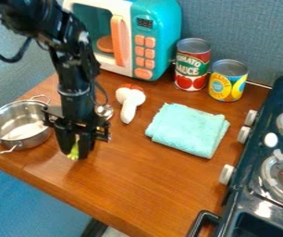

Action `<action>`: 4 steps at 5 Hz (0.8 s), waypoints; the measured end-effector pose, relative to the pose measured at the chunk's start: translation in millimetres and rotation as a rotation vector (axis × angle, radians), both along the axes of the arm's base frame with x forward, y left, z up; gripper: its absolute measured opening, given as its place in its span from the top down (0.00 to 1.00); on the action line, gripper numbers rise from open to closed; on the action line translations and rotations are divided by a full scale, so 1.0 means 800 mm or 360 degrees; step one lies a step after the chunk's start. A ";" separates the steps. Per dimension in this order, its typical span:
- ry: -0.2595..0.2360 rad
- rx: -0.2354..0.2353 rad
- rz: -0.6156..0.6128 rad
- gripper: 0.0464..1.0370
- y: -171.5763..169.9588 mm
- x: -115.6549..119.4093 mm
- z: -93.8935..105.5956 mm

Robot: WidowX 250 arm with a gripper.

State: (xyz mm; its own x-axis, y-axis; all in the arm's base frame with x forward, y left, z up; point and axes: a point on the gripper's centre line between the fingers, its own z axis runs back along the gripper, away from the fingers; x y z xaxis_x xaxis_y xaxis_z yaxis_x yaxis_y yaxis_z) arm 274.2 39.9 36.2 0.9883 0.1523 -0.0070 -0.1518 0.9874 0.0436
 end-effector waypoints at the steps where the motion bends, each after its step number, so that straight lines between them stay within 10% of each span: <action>1: -0.0105 0.0072 -0.0003 0.61 0.001 0.001 0.035; 2: -0.0264 0.0114 -0.0094 0.64 -0.031 -0.004 0.082; 4: -0.0113 0.0081 -0.0434 0.64 -0.116 -0.035 0.108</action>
